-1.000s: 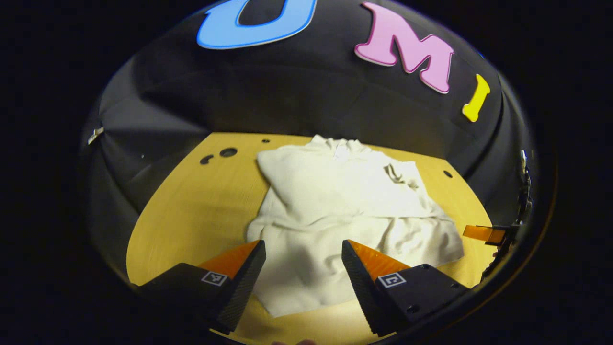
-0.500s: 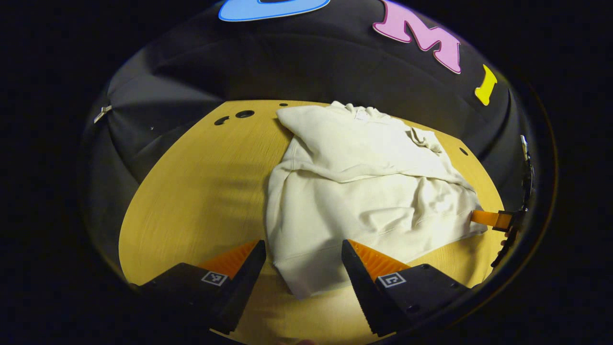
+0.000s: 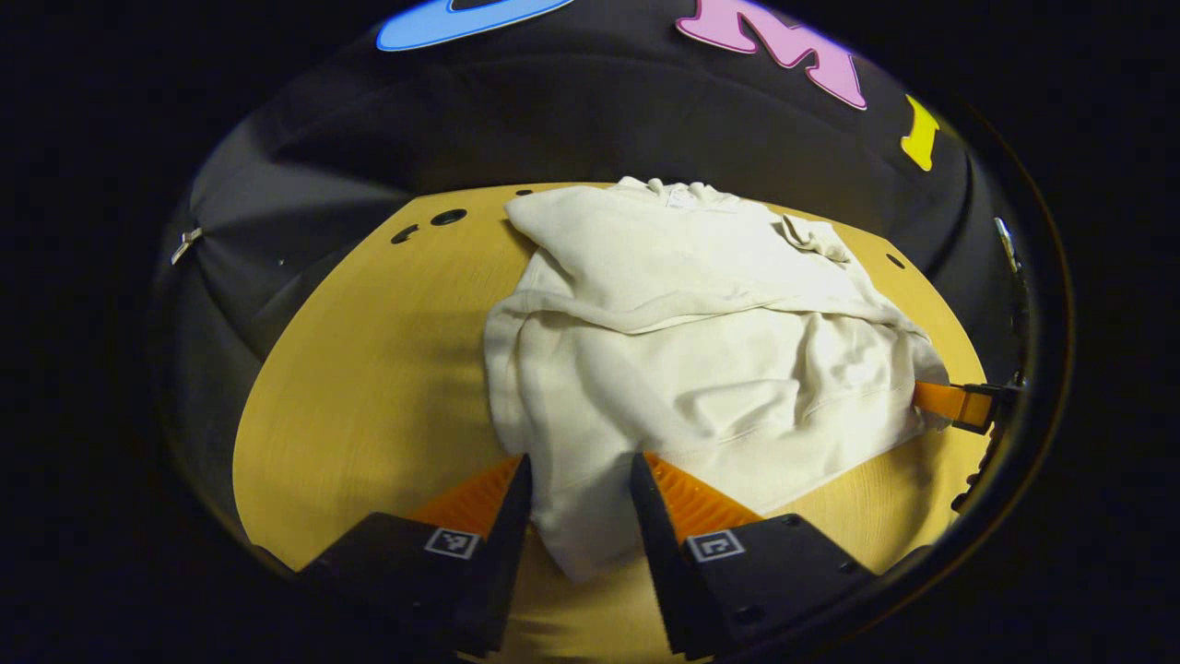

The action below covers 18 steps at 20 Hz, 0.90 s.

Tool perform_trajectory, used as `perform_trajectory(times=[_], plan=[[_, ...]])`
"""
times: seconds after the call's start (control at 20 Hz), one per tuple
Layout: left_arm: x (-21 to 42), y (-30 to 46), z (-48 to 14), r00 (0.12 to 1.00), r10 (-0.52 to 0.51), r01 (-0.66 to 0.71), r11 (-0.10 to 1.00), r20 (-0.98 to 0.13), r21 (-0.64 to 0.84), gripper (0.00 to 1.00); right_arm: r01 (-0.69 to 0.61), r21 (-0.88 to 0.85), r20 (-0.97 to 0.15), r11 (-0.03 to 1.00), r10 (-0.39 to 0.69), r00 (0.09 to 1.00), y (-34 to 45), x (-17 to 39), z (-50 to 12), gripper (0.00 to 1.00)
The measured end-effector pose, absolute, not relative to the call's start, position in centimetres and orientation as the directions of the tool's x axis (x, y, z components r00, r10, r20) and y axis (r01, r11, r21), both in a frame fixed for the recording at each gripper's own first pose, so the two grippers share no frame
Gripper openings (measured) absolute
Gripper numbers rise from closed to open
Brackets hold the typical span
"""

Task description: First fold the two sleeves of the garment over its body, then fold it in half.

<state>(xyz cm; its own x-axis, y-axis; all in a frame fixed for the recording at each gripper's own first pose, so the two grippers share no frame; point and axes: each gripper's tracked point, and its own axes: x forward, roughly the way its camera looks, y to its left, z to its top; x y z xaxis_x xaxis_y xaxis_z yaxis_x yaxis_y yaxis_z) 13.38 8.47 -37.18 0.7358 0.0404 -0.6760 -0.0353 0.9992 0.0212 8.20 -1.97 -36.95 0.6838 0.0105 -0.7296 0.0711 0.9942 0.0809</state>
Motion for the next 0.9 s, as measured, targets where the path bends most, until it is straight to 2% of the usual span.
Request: perform_trajectory(times=[0.05, 0.1, 0.15, 0.25, 0.4, 0.55, 0.9], plan=[[13.5, 7.8, -37.1, 0.744, 0.031, -0.03, 0.999, -0.668, 0.013, 0.59, 0.064, 0.085, -0.728, 0.994, 0.018, 0.686, -1.4, 8.3, -36.9, 0.56], [13.6, 7.6, -37.2, 0.75, 0.044, -0.039, 0.999, -0.66, 0.022, 0.29, 0.065, 0.086, -0.726, 0.994, 0.018, 0.687, -1.0, 8.3, -37.0, 0.4], [13.7, 7.6, -37.2, 0.752, 0.053, -0.04, 0.999, -0.657, 0.035, 0.19, 0.07, 0.082, -0.727, 0.994, 0.011, 0.687, -0.8, 8.4, -36.8, 0.25], [13.8, 7.2, -37.1, 0.744, 0.04, -0.039, 0.999, -0.667, 0.017, 0.16, 0.059, 0.088, -0.737, 0.994, 0.025, 0.675, -0.3, 8.5, -37.2, 0.14], [14.2, 6.9, -36.9, 0.718, -0.01, -0.063, 0.995, -0.696, -0.079, 0.07, 0.058, 0.153, -0.754, 0.987, 0.078, 0.652, -0.4, 8.6, -36.7, 0.08], [14.3, 7.3, -36.5, 0.706, -0.036, -0.066, 0.991, -0.708, -0.116, 0.06, 0.058, 0.176, -0.756, 0.983, 0.097, 0.647, -0.3, 8.5, -36.6, 0.06], [16.2, 7.0, -32.2, 0.742, -0.079, -0.076, 0.976, -0.666, -0.202, 0.06, 0.019, 0.296, -0.704, 0.955, 0.205, 0.68, 1.5, 10.1, -33.8, 0.06]])
